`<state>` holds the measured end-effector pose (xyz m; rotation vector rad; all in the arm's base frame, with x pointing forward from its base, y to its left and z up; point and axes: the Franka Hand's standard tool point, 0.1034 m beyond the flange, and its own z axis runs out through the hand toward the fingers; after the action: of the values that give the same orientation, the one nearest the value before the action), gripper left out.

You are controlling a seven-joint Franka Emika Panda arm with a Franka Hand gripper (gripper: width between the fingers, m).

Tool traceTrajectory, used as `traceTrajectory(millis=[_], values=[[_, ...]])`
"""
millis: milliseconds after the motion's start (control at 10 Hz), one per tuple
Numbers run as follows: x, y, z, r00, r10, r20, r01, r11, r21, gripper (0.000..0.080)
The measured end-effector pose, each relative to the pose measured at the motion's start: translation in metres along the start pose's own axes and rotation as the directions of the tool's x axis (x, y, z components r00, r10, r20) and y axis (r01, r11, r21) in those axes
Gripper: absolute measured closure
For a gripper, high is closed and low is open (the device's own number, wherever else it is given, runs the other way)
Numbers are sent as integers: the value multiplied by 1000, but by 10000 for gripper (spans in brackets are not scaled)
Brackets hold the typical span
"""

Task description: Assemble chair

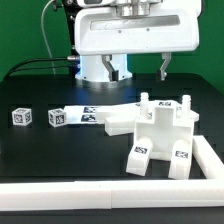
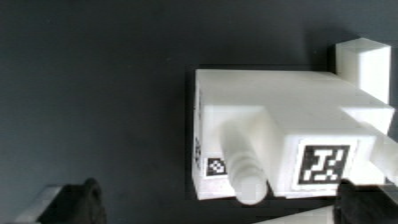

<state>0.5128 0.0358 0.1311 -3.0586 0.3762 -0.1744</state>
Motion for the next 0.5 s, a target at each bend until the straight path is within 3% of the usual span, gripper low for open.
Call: traceTrajectory(millis=[200,500], values=[[-2,1,2,999,34,-1,-34,999,4,150],[-28,-2,31,964,265,-4,-265,964,15,150]])
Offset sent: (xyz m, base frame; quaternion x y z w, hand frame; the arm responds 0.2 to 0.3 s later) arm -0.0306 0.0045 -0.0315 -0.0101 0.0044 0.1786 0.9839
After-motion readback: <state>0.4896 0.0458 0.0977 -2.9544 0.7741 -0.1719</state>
